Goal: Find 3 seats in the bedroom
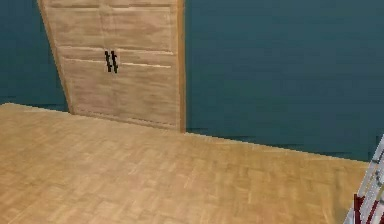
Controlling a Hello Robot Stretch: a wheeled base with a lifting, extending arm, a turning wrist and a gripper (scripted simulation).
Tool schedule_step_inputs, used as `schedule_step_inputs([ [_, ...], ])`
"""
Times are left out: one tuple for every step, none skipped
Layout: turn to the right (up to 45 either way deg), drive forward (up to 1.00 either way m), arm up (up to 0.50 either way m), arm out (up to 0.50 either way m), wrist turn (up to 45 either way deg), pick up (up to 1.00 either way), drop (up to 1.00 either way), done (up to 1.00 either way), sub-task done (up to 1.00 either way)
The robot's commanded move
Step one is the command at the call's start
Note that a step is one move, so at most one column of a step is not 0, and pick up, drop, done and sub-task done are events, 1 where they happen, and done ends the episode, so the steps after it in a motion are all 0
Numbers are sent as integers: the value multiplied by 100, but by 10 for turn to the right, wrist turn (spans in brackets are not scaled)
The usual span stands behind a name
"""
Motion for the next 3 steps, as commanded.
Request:
schedule_step_inputs([
  [450,0,0,0,0,0,0,0,0],
  [120,0,0,0,0,0,0,0,0],
  [0,0,0,0,0,0,0,100,0],
])
